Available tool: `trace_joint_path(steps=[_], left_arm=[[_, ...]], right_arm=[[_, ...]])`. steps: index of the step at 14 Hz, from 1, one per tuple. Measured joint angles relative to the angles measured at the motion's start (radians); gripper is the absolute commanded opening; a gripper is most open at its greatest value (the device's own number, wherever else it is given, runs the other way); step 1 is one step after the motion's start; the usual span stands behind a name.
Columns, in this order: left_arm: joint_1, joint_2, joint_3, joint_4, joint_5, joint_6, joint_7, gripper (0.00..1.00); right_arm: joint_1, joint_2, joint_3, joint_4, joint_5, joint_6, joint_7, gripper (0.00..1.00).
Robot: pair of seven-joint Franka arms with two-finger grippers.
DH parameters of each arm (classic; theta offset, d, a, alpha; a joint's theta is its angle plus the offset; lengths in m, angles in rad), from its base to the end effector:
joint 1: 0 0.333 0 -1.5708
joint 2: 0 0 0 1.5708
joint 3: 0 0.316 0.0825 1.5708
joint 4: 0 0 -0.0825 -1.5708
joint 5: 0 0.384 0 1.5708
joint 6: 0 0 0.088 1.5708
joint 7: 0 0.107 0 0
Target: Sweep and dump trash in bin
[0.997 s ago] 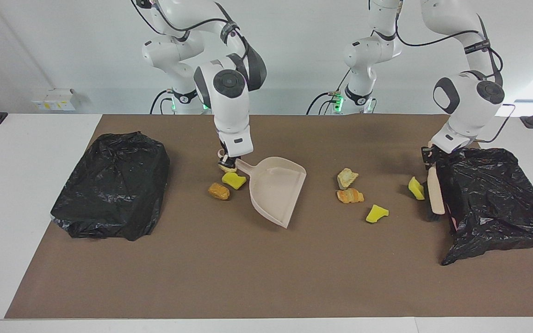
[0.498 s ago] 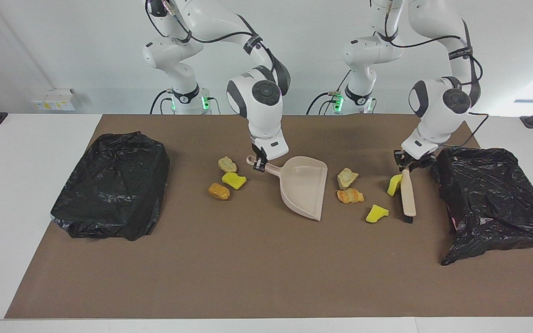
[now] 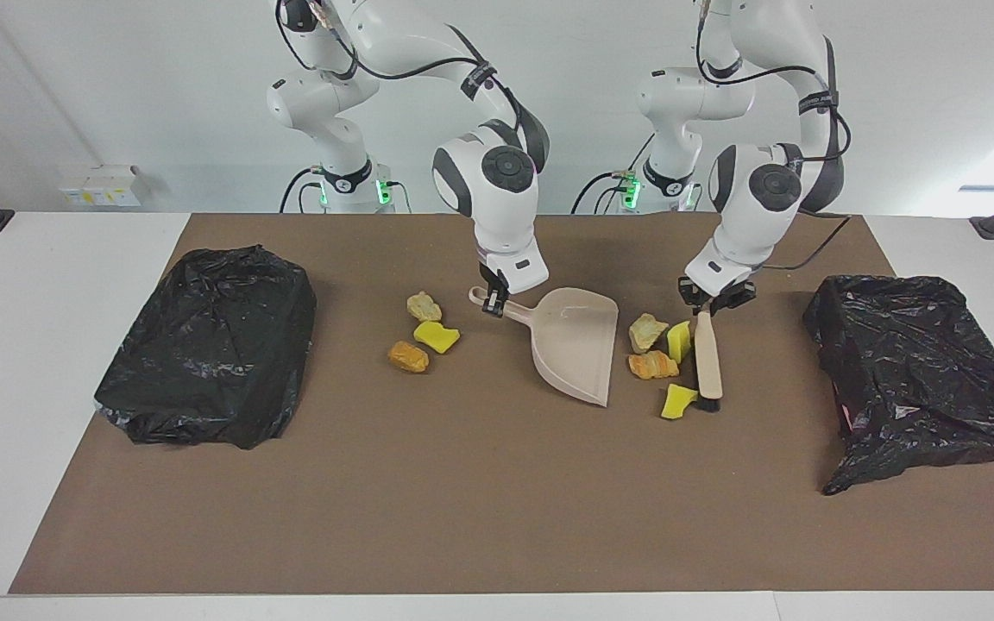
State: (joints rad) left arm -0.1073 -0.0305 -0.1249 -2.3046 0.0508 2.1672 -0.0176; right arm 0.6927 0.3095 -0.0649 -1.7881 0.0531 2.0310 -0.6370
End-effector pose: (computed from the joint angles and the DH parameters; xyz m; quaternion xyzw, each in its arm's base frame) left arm 0.4823 -0.1121 0.3501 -0.9908 0.1221 0.0504 0.0286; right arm 0.5056 0.3741 0.3749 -0.8128 -0.5815 0.0328 0.0136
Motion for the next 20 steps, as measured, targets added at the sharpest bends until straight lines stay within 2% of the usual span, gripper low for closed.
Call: trace_joint_path(steps=[3,7,9,12,15,18,20], left_arm=[[-0.130,-0.013,-0.003,0.000,-0.035,-0.045,-0.004,0.00],[-0.317,-0.040,-0.006,-0.004,-0.183,-0.069,-0.018,0.00],[-0.351,-0.049,-0.005,-0.004,-0.220,-0.082,-0.056,0.00],[-0.330,-0.063,0.021,-0.002,-0.230,-0.101,-0.057,0.00],[-0.220,-0.076,0.027,0.028,-0.212,-0.131,0.031,0.00],[-0.136,-0.077,0.032,0.072,-0.125,-0.135,0.128,0.00],[-0.101,-0.061,0.033,0.089,-0.043,-0.085,0.177,0.00]], right_arm=[[0.009,0.000,0.000,-0.010,-0.002,0.001,0.005,0.00],[0.009,0.000,0.000,-0.022,-0.002,0.004,0.005,0.00],[0.009,0.000,-0.001,-0.025,-0.004,0.004,0.005,0.00],[0.010,-0.002,-0.001,-0.026,-0.004,0.004,0.005,0.00],[0.010,-0.003,-0.001,-0.026,-0.004,0.004,0.005,0.00],[0.010,-0.003,-0.001,-0.026,-0.004,0.004,0.005,0.00],[0.010,-0.003,-0.001,-0.026,-0.004,0.004,0.005,0.00]])
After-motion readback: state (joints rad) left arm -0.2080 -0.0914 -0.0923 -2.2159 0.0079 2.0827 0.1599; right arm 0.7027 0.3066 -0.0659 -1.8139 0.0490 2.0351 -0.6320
